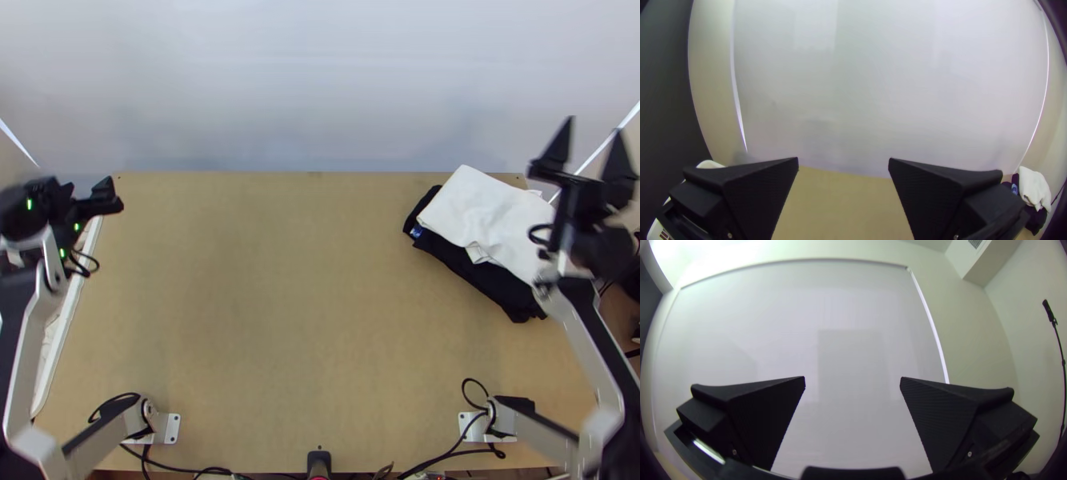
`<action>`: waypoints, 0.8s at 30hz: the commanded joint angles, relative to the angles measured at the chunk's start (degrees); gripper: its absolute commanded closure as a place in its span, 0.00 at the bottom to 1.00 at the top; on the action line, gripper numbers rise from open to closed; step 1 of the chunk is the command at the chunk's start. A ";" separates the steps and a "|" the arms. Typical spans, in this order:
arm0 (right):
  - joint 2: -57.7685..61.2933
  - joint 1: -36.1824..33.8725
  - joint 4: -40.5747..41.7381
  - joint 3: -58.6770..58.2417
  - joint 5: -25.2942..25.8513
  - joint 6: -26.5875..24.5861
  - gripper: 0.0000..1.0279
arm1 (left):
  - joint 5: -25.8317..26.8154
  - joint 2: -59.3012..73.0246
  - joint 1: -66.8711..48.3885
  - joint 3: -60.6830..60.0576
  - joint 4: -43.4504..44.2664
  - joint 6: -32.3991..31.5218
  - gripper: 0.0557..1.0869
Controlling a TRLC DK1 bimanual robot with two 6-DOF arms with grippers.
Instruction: Fold the t-shirt
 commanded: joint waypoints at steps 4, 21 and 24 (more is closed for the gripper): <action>-41.86 3.04 -2.57 -18.86 -8.48 0.95 0.04 | -2.81 -28.61 -2.08 -30.88 23.17 -4.57 0.04; -68.49 5.85 -12.24 -49.97 -11.20 1.30 0.04 | -4.83 -63.68 0.21 -46.70 24.92 -3.51 0.04; -68.49 10.07 -22.70 -49.97 -8.74 1.74 0.04 | -9.23 -63.77 3.46 -51.28 28.18 -3.60 0.04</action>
